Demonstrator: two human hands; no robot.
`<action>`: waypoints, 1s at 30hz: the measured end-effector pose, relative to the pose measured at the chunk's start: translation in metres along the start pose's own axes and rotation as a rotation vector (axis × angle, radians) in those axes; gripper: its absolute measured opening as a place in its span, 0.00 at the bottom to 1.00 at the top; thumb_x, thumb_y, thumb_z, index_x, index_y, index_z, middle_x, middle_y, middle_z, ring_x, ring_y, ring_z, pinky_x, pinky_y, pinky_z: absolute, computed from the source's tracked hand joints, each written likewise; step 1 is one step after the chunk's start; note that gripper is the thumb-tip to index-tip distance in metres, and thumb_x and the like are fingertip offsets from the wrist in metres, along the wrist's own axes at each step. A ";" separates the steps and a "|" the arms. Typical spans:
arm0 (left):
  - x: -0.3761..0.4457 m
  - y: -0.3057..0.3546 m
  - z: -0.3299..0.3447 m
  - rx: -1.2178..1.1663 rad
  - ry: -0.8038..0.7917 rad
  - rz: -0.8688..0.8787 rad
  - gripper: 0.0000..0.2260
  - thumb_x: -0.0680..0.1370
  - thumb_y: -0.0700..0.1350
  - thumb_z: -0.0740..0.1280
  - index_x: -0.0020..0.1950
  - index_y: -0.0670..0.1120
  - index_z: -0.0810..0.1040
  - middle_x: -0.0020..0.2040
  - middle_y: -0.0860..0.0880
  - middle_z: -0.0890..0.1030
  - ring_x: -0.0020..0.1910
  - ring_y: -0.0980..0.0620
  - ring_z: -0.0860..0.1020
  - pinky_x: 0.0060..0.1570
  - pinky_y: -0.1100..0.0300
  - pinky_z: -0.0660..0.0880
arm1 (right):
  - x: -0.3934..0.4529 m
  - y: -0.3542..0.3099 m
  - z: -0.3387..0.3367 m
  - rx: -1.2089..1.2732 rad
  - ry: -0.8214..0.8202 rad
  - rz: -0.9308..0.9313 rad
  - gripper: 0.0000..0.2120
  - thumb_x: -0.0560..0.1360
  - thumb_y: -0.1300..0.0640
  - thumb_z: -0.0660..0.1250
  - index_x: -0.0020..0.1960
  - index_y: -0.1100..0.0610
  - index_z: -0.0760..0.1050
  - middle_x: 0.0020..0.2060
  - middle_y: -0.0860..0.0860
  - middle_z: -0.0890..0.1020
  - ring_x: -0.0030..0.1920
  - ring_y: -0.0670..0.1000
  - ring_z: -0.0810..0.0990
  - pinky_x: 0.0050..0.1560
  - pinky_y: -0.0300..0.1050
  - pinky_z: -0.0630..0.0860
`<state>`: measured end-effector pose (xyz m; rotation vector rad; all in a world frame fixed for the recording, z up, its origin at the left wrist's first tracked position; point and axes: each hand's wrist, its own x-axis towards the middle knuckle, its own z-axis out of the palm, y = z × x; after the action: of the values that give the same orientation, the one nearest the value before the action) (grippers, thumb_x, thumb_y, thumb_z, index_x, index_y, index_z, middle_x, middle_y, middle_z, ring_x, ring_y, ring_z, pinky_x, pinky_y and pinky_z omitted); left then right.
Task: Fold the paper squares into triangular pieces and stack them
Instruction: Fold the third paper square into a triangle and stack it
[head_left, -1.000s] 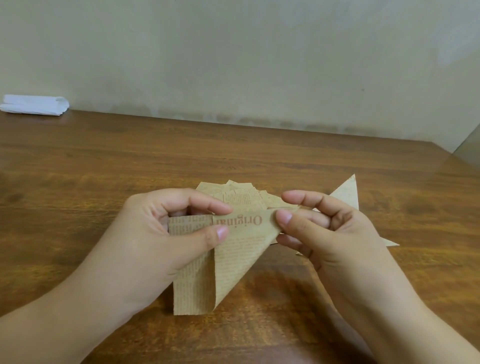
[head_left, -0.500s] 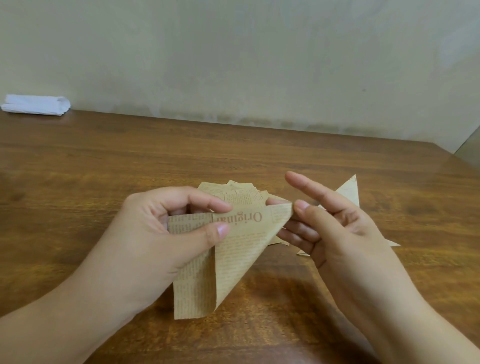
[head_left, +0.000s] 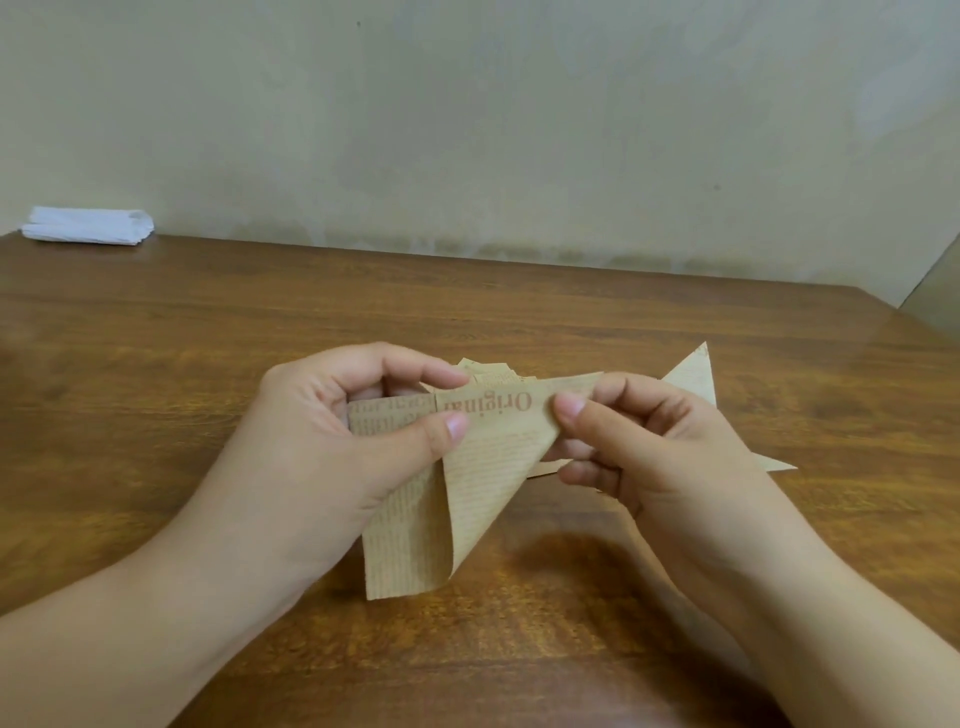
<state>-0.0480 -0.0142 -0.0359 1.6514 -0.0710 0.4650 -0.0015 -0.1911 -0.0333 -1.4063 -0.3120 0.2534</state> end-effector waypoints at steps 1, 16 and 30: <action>0.001 -0.001 0.000 -0.015 0.006 0.002 0.09 0.57 0.44 0.73 0.35 0.56 0.84 0.35 0.53 0.82 0.35 0.60 0.80 0.35 0.66 0.79 | 0.000 0.000 0.000 0.001 0.010 -0.012 0.13 0.63 0.55 0.70 0.41 0.62 0.76 0.33 0.52 0.84 0.33 0.45 0.82 0.34 0.34 0.77; -0.003 0.000 0.002 -0.035 0.021 0.078 0.10 0.59 0.40 0.73 0.35 0.55 0.85 0.37 0.52 0.84 0.38 0.56 0.83 0.34 0.68 0.76 | -0.003 -0.007 -0.003 -0.069 0.117 -0.129 0.07 0.63 0.53 0.71 0.37 0.57 0.81 0.31 0.53 0.84 0.34 0.45 0.82 0.35 0.35 0.75; -0.004 0.005 0.000 -0.122 -0.016 -0.026 0.11 0.59 0.42 0.73 0.39 0.53 0.84 0.37 0.46 0.84 0.37 0.52 0.83 0.37 0.61 0.80 | 0.000 -0.004 -0.005 -0.096 0.119 -0.117 0.10 0.60 0.51 0.71 0.36 0.57 0.82 0.32 0.54 0.84 0.34 0.44 0.81 0.36 0.34 0.75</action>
<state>-0.0533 -0.0155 -0.0328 1.5347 -0.0881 0.4197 -0.0001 -0.1969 -0.0300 -1.4851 -0.3101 0.0584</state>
